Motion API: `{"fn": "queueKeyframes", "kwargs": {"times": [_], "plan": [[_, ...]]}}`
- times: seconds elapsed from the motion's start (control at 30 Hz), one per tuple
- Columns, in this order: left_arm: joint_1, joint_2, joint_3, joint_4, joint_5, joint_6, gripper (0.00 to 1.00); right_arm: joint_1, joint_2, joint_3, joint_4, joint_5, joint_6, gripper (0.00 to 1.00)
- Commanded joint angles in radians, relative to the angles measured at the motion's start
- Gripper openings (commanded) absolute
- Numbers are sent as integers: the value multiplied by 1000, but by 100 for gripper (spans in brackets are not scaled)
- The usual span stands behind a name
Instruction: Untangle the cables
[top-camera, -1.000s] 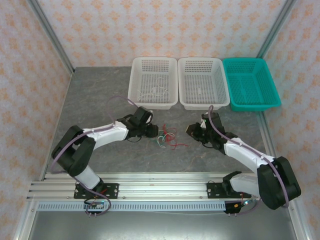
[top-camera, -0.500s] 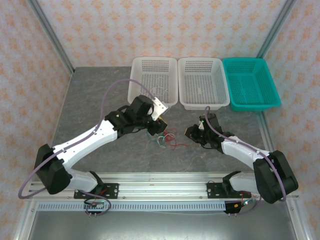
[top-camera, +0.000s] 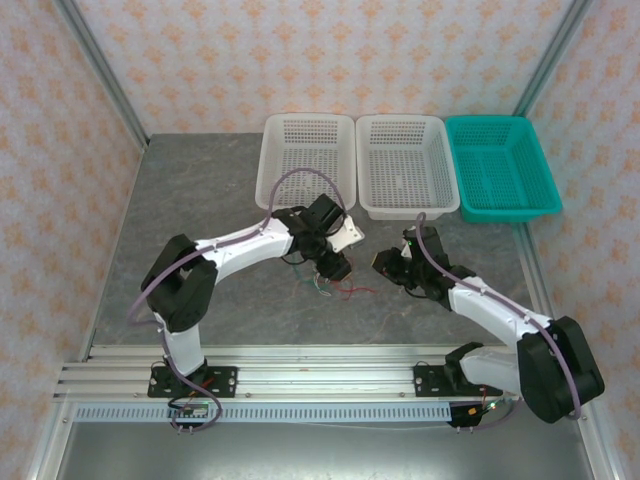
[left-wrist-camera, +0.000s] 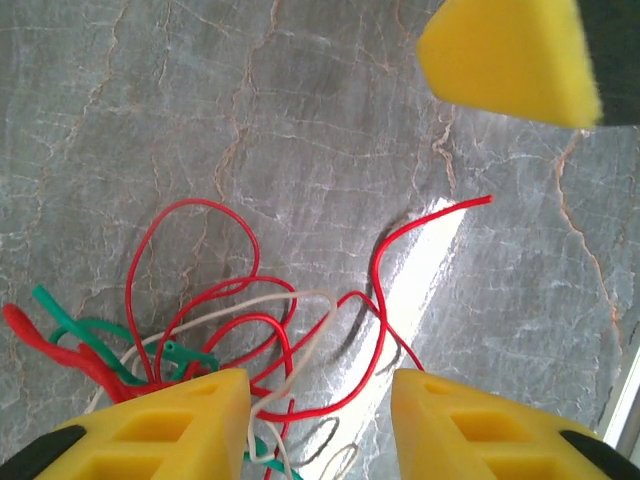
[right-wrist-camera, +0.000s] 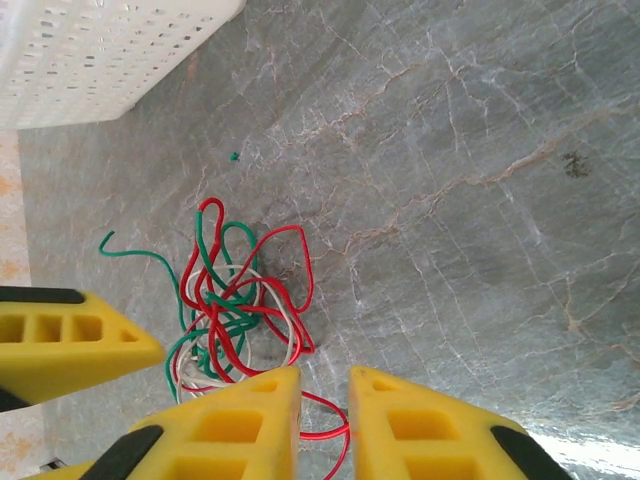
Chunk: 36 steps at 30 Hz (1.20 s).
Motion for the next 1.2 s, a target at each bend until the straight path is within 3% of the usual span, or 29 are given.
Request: {"fn": "queueKeyframes", "kwargs": {"times": [0.0, 0.13, 0.3, 0.43, 0.47, 0.6, 0.77, 0.9, 1.07, 1.17], "plan": [[4, 23, 42, 24, 3, 23, 42, 6, -9, 8, -26, 22, -15, 21], [4, 64, 53, 21, 4, 28, 41, 5, -9, 10, -30, 20, -17, 21], [4, 111, 73, -8, 6, 35, 26, 4, -13, 10, -34, 25, -15, 22], [4, 88, 59, 13, 35, 27, 2, 4, -11, 13, -26, 25, -17, 22], [5, 62, 49, 34, 60, 10, 0, 6, -8, 13, -18, 18, -22, 23], [6, -52, 31, 135, 161, -122, 0, 29, -13, 10, 43, 7, -60, 39], [5, -151, 40, 157, 119, -260, 0, 87, -33, -61, 292, 50, -118, 63], [5, -210, 34, 175, 72, -364, 0, 105, 25, -106, 483, 58, -122, 66], [5, -281, 26, 228, 63, -488, 0, 122, 159, -54, 529, 0, -126, 66], [5, -320, 26, 266, 95, -516, 0, 128, 219, -24, 521, 95, -120, 66]]}}
